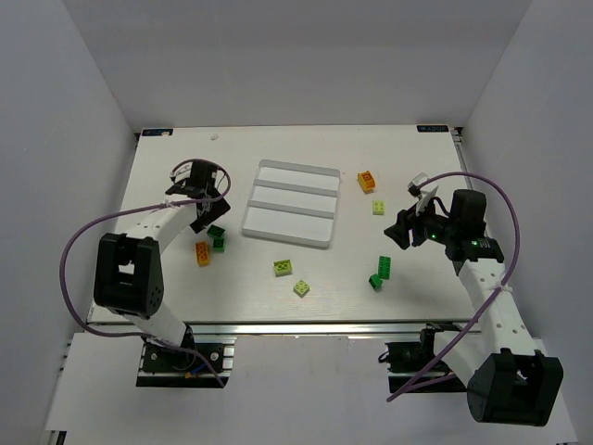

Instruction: Sort the legos into containers by color

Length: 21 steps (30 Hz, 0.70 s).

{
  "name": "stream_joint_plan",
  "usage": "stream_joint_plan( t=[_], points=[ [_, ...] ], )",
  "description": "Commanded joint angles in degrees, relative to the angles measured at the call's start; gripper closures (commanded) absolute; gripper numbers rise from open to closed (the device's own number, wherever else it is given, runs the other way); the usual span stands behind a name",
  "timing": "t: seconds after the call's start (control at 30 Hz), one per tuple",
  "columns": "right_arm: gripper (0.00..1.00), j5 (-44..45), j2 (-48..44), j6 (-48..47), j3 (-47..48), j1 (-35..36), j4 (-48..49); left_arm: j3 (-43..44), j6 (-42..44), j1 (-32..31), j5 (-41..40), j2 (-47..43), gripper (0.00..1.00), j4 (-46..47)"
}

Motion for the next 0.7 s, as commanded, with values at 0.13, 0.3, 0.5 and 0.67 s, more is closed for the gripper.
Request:
stream_joint_plan(
  t=[0.13, 0.3, 0.5, 0.67],
  points=[
    [0.38, 0.5, -0.7, 0.4, 1.3, 0.5, 2.3, 3.1, -6.4, 0.2, -2.6, 2.3, 0.23, -5.3],
    [0.38, 0.7, -0.6, 0.2, 1.2, 0.6, 2.3, 2.3, -6.4, 0.2, -2.3, 3.5, 0.22, -4.4],
    [0.38, 0.8, -0.3, 0.3, 1.2, 0.6, 2.3, 2.7, -6.8, 0.2, -1.2, 8.2, 0.23, -3.2],
    [0.38, 0.6, -0.3, 0.2, 1.2, 0.6, 2.3, 3.9, -7.1, 0.2, -0.9, 11.3, 0.27, -2.3]
  ],
)
